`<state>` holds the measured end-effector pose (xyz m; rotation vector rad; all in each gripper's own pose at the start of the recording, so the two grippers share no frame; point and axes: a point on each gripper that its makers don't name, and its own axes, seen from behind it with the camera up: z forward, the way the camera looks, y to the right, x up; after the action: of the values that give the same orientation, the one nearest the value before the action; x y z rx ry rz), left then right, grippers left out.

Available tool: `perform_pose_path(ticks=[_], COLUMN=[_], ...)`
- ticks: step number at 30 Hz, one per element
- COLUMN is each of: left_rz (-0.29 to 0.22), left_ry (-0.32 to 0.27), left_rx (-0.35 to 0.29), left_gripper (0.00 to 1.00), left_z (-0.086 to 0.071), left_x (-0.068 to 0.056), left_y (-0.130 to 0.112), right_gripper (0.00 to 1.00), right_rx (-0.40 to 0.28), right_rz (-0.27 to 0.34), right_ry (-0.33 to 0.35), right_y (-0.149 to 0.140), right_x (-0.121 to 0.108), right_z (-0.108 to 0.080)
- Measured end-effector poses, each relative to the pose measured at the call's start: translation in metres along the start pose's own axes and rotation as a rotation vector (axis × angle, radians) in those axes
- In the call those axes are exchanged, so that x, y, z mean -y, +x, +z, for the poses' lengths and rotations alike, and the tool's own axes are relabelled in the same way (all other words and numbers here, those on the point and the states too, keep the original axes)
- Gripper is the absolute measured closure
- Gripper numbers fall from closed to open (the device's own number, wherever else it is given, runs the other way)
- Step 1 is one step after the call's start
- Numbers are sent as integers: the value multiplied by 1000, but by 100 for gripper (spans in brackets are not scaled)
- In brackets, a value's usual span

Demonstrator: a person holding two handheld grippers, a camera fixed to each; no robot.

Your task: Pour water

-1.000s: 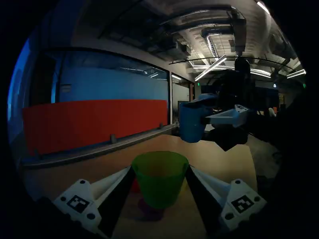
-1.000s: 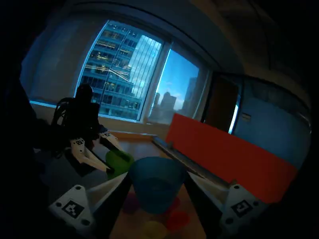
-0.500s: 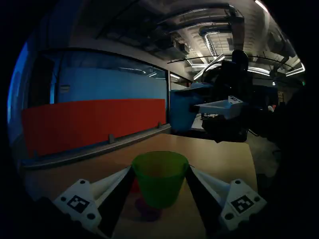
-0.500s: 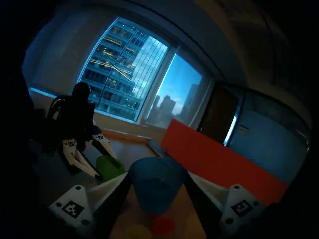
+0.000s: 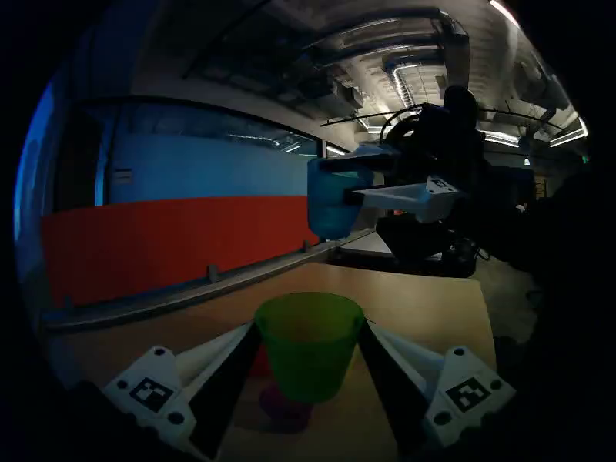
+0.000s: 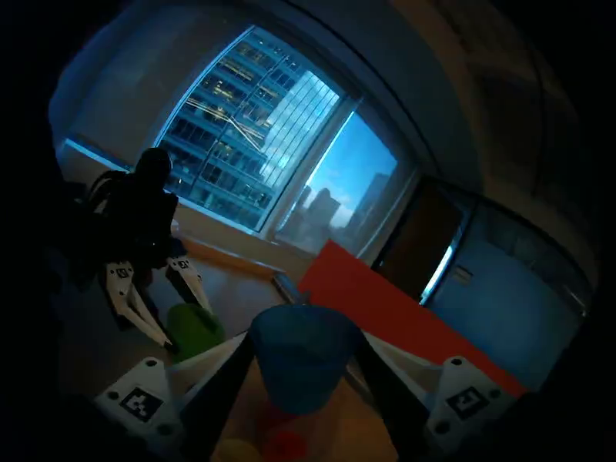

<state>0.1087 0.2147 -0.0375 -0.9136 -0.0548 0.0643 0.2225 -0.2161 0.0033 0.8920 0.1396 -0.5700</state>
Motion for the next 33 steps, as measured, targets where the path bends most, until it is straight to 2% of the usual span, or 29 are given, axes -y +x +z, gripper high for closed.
perform_pose_path(ticks=[9, 33], left_rz=[2, -1], left_ry=[-5, -16], left_rx=[-3, -15], left_gripper=[13, 13], left_z=[1, 0], left_x=[-2, -4], left_y=[3, 11], right_gripper=[7, 7], right_rx=[-2, -11], right_rz=[-66, -297], right_ry=[-17, -29], right_y=[10, 33], right_x=[-17, -30], right_z=[11, 38])
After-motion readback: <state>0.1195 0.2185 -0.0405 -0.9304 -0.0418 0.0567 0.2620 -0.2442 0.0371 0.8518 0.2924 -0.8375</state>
